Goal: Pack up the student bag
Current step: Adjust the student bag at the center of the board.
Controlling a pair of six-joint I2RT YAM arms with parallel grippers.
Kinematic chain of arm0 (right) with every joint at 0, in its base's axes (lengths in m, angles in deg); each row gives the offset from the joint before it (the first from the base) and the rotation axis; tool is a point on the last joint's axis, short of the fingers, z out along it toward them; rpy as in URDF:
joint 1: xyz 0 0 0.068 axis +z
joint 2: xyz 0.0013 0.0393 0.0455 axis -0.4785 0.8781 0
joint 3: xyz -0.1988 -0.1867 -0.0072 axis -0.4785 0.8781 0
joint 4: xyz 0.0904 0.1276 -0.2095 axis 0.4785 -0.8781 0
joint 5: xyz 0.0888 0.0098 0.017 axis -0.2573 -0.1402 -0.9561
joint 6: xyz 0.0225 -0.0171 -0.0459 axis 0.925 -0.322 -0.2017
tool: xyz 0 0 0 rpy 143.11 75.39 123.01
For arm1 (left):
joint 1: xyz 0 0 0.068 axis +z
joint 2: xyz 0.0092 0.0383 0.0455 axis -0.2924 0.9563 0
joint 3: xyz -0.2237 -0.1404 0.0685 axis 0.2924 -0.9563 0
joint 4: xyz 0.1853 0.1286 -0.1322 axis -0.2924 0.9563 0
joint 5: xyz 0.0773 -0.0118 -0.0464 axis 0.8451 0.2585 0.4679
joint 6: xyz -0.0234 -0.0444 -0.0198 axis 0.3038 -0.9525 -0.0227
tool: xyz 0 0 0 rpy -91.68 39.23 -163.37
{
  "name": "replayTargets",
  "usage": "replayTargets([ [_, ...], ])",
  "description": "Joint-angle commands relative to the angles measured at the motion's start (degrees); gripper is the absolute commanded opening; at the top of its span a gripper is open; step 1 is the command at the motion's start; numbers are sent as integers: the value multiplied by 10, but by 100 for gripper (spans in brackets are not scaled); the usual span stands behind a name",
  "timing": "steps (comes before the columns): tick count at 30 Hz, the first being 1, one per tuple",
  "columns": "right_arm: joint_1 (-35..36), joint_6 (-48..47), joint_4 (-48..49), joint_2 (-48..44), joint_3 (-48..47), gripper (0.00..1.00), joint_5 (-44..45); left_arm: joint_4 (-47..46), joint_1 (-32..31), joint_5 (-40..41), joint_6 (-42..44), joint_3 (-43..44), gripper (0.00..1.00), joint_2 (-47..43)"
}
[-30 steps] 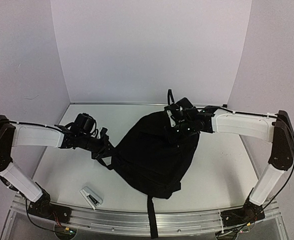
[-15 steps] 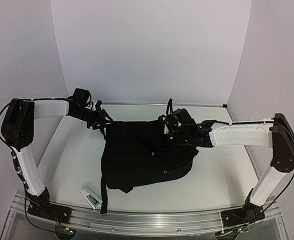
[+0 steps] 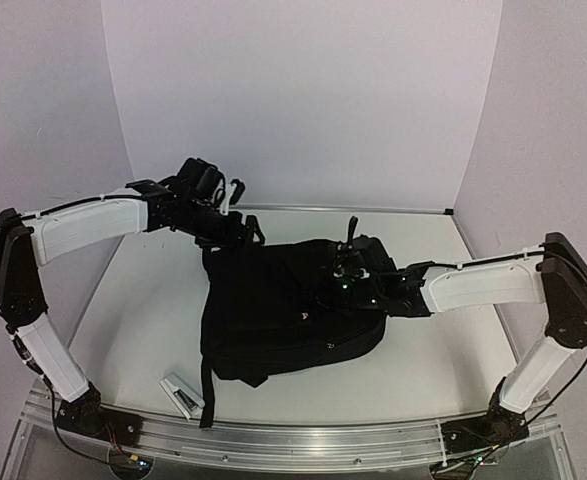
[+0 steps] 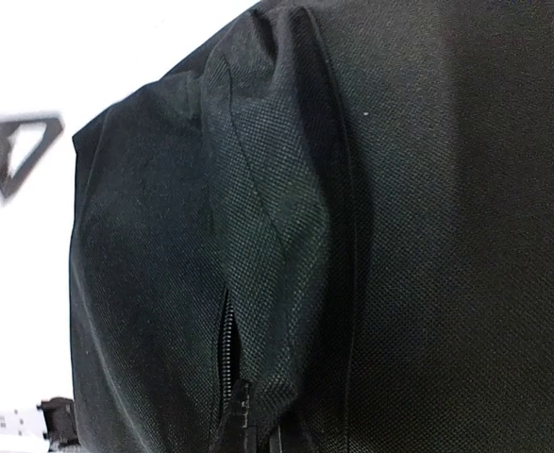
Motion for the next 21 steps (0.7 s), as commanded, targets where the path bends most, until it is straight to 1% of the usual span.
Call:
replayTargets([
  [1,7,30,27,-35,11,0,75,58,-35,70,-37,-8,92,-27],
  [3,7,34,24,-41,15,0,98,72,-37,69,-65,-24,93,-35],
  [6,7,32,19,-42,14,0,108,87,-37,81,-102,-60,96,-69],
  [8,7,14,15,-43,10,3,106,90,-36,82,-124,-95,99,-109],
  [11,15,-49,4,-56,-6,19,118,89,-19,73,-143,-143,100,-164],
  [12,22,-80,-8,-64,-12,32,130,88,-2,49,-144,-156,100,-175],
  [14,37,-130,-23,-80,-25,50,144,87,44,-9,-143,-180,100,-188],
  [16,53,-176,-38,-97,-41,63,150,81,80,-44,-134,-198,100,-195],
  [18,82,-217,-55,-106,-63,72,166,75,107,-61,-115,-205,100,-197],
  [20,125,-257,-74,-107,-85,80,196,73,144,-85,-100,-206,100,-194],
  [21,146,-273,-77,-102,-97,82,206,74,159,-96,-95,-204,100,-190],
])
